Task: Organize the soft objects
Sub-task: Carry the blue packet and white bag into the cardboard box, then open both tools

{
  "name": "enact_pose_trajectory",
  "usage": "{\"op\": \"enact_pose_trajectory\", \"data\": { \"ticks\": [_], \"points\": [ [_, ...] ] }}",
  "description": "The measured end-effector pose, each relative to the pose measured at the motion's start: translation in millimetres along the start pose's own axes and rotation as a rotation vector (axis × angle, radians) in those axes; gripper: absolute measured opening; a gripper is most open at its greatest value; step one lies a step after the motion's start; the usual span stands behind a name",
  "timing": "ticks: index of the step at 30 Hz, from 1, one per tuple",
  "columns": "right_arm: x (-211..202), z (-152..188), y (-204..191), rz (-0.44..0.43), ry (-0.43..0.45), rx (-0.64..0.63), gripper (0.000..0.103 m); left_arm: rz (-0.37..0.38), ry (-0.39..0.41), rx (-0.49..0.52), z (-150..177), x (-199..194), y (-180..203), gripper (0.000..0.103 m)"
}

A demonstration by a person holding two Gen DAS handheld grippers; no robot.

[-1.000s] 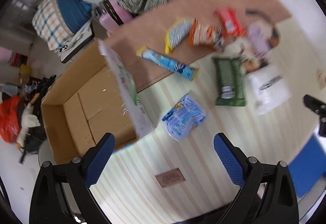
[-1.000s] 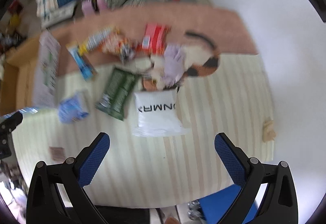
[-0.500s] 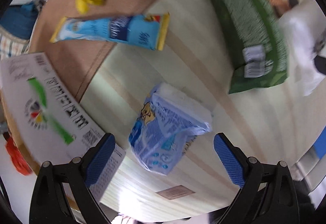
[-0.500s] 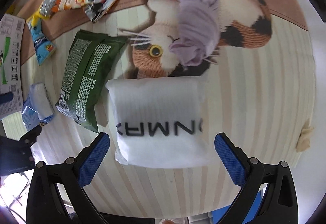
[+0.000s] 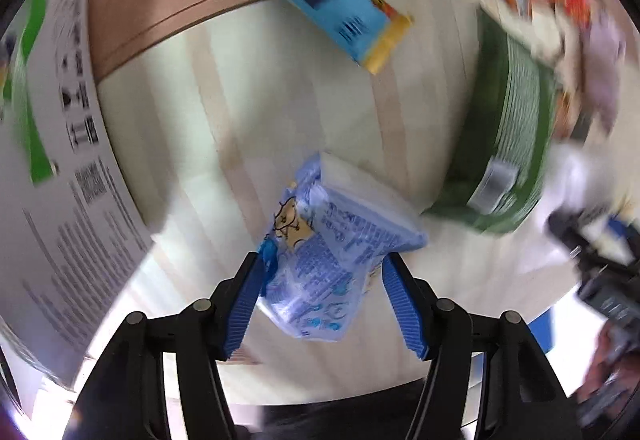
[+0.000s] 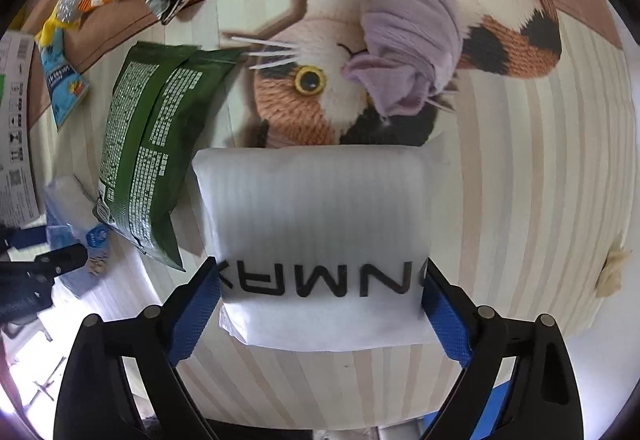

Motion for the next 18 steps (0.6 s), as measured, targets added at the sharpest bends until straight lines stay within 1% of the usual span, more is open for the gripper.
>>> {"op": "enact_pose_trajectory", "data": {
  "ticks": [1, 2, 3, 4, 6, 7, 8, 9, 10, 11, 13, 15, 17, 18],
  "points": [
    [2, 1, 1, 0.002, -0.008, 0.001, 0.096, 0.003, 0.004, 0.0, 2, 4, 0, 0.06],
    [2, 1, 4, 0.004, -0.015, -0.002, 0.096, -0.008, 0.001, 0.023, 6, 5, 1, 0.06],
    [6, 3, 4, 0.01, -0.019, -0.007, 0.096, -0.037, -0.007, 0.074, 10, 10, 5, 0.061],
    [11, 4, 3, 0.019, -0.024, -0.012, 0.096, -0.097, -0.026, 0.138, 14, 17, 8, 0.061],
    [21, 5, 1, 0.037, -0.031, -0.013, 0.096, -0.202, -0.039, 0.224, 18, 27, 13, 0.061],
    [25, 5, 0, 0.043, -0.03, -0.009, 0.094, -0.22, -0.035, 0.243, 20, 31, 15, 0.061],
    [35, 4, -5, 0.048, -0.025, -0.005, 0.088, -0.228, -0.034, 0.246, 23, 35, 17, 0.06],
    [38, 5, -5, 0.05, -0.019, 0.003, 0.087, -0.221, -0.023, 0.231, 25, 37, 17, 0.053],
    [40, 6, -2, 0.049, -0.009, 0.007, 0.083, -0.204, -0.01, 0.218, 29, 39, 18, 0.047],
    [42, 7, -2, 0.052, 0.002, 0.006, 0.079, -0.196, 0.001, 0.212, 32, 44, 20, 0.045],
    [41, 13, -2, 0.054, 0.026, 0.004, 0.075, -0.186, 0.026, 0.193, 39, 43, 20, 0.037],
    [39, 17, -2, 0.047, 0.038, 0.016, 0.072, -0.177, 0.05, 0.165, 48, 45, 19, 0.035],
    [35, 26, 0, 0.021, 0.038, 0.037, 0.069, -0.18, 0.079, 0.141, 59, 44, 15, 0.034],
    [33, 29, 1, 0.007, 0.041, 0.045, 0.069, -0.178, 0.096, 0.128, 62, 36, 25, 0.034]
  ]
}}
Point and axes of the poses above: each gripper's, at about its wrist camera, not at the fingertips, and x roughly the way its jaws point, y to its right, z to its underside, the point moved 7 cm from there along x, roughly the way its jaws point, and after that the axes turned 14 degrees about x, right-handed, at the moved point
